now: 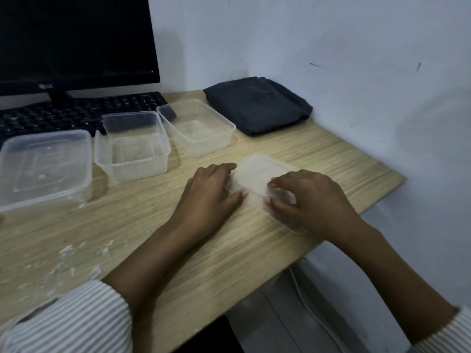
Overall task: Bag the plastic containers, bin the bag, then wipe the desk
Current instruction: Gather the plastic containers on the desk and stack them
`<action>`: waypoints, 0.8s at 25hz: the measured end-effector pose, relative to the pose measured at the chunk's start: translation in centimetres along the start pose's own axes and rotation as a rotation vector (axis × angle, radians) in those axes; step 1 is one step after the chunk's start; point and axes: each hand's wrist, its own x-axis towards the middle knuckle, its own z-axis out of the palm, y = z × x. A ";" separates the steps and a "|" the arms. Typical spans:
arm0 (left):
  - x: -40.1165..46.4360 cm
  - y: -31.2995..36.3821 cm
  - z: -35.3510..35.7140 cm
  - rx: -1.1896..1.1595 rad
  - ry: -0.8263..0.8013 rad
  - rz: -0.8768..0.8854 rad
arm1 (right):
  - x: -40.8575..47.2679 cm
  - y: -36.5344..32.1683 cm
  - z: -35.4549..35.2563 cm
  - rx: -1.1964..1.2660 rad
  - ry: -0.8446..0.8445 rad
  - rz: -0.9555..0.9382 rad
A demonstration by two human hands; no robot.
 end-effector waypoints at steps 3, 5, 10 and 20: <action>0.0 0.0 0.0 -0.024 -0.001 -0.014 | 0.3 0.1 0.1 -0.149 0.279 -0.128; 0.1 -0.1 -0.2 -0.056 -0.009 -0.033 | 0.8 0.1 -0.5 -0.260 0.433 -0.153; -0.4 0.5 -1.3 -0.214 0.112 -0.059 | 2.2 -1.7 -3.6 -0.049 0.584 -0.126; -2.0 -2.1 -8.8 -0.808 0.363 -0.360 | 9.0 -7.9 -3.1 1.158 0.244 0.275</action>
